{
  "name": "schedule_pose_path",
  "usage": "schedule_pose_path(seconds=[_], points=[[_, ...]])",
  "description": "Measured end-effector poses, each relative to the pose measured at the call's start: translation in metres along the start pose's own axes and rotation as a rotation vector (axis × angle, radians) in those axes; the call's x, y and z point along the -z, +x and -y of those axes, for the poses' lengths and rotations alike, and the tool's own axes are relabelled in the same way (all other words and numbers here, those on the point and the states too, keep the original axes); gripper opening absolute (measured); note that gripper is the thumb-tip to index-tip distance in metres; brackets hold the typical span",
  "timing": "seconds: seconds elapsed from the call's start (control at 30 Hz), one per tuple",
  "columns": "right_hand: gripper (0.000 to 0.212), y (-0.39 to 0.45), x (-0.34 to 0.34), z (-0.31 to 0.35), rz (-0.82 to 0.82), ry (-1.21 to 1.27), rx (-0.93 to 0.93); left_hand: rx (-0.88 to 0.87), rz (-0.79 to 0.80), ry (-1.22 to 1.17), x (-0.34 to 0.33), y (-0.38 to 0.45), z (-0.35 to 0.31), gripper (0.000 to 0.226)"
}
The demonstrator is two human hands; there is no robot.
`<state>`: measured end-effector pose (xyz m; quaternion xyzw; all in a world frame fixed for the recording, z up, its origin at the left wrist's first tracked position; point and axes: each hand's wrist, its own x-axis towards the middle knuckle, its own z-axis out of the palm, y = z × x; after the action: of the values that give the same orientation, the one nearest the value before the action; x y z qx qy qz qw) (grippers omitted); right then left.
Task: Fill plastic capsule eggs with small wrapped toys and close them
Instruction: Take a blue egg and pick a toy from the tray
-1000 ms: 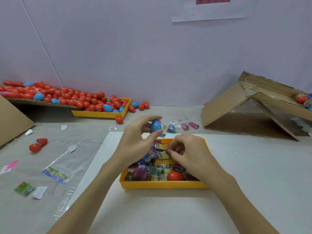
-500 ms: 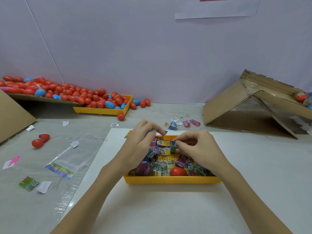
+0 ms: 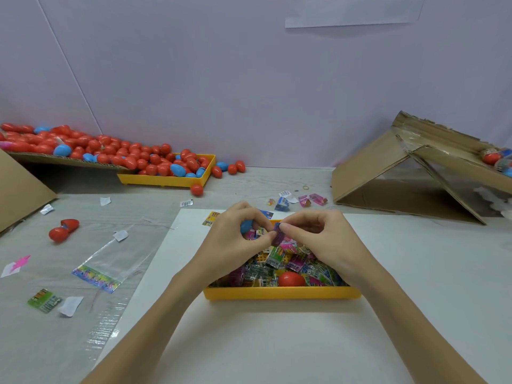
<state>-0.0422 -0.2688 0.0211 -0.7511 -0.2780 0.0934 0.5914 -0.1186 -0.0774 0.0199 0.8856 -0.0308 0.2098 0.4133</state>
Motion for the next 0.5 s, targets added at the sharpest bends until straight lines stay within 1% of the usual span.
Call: schedule_pose_path(seconds=[0.17,0.33,0.5], points=[[0.008,0.0001,-0.0010,-0.0002,-0.012,-0.044,0.001,0.019,0.023,0.008,-0.0003,0.0009,0.0022,0.008],[0.010,-0.0012,-0.0001,0.0016,-0.012,0.060,-0.080,0.035,0.021,-0.022,0.0020,0.0013,0.0040,0.011],[0.011,-0.0020,-0.0019,0.0013,-0.038,0.088,-0.112,0.061,0.051,-0.028,0.0012,0.0011,0.0057,0.017]])
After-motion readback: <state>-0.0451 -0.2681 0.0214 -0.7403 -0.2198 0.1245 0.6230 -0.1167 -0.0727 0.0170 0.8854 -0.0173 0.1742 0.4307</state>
